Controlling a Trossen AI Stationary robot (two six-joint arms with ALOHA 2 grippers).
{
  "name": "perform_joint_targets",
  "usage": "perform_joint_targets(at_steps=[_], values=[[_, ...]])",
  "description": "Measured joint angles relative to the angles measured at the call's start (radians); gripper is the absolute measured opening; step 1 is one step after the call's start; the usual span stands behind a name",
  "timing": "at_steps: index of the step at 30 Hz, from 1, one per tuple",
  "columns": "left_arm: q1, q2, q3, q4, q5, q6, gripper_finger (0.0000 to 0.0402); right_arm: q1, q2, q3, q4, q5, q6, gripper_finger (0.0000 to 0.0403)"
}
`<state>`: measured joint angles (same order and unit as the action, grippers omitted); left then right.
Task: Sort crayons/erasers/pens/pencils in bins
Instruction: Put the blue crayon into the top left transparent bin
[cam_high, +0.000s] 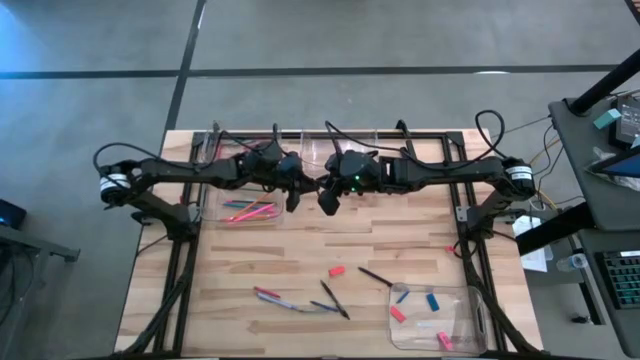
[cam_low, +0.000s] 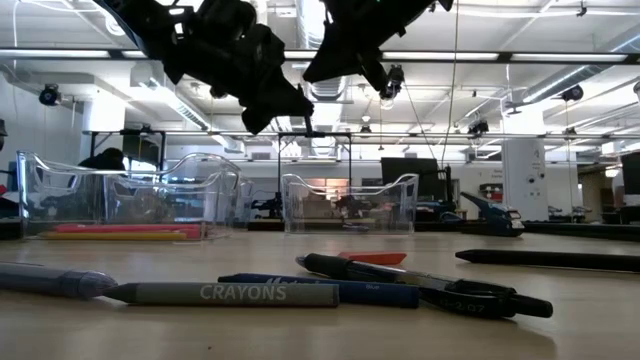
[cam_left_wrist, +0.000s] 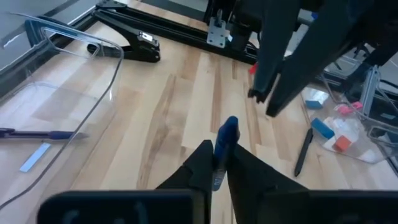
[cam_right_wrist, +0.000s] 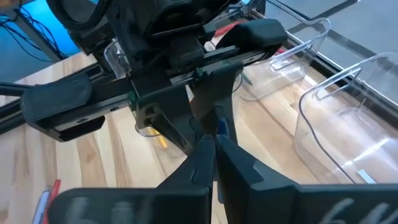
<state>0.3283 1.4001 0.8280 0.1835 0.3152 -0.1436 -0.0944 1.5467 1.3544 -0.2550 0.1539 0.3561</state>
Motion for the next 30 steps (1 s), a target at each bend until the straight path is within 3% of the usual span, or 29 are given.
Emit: perform_joint_targets(at_steps=[6, 12, 16, 22, 27, 30], values=[[0.005, -0.031, 0.0, -0.002, 0.0, 0.0, 0.0013, 0.0, -0.001, 0.0, 0.001, -0.006, 0.013, 0.0054], [0.053, -0.116, 0.0, -0.052, -0.015, 0.065, 0.0012, 0.0, -0.022, 0.0, 0.003, -0.023, 0.041, 0.0161], [0.116, -0.197, 0.009, -0.19, -0.045, 0.138, 0.0011, 0.0, -0.051, 0.0, 0.013, -0.022, 0.026, 0.0222], [0.184, -0.292, 0.083, -0.544, -0.284, 0.405, 0.0011, 0.0, -0.127, 0.0, 0.074, 0.016, -0.031, 0.0261], [0.233, -0.291, 0.137, -0.771, -0.568, 0.64, 0.0016, -0.006, -0.175, 0.0, 0.079, 0.089, -0.094, 0.0256], [0.269, -0.259, 0.129, -0.852, -0.656, 0.722, 0.0018, -0.01, -0.185, 0.0, 0.078, 0.107, -0.103, 0.0247]])
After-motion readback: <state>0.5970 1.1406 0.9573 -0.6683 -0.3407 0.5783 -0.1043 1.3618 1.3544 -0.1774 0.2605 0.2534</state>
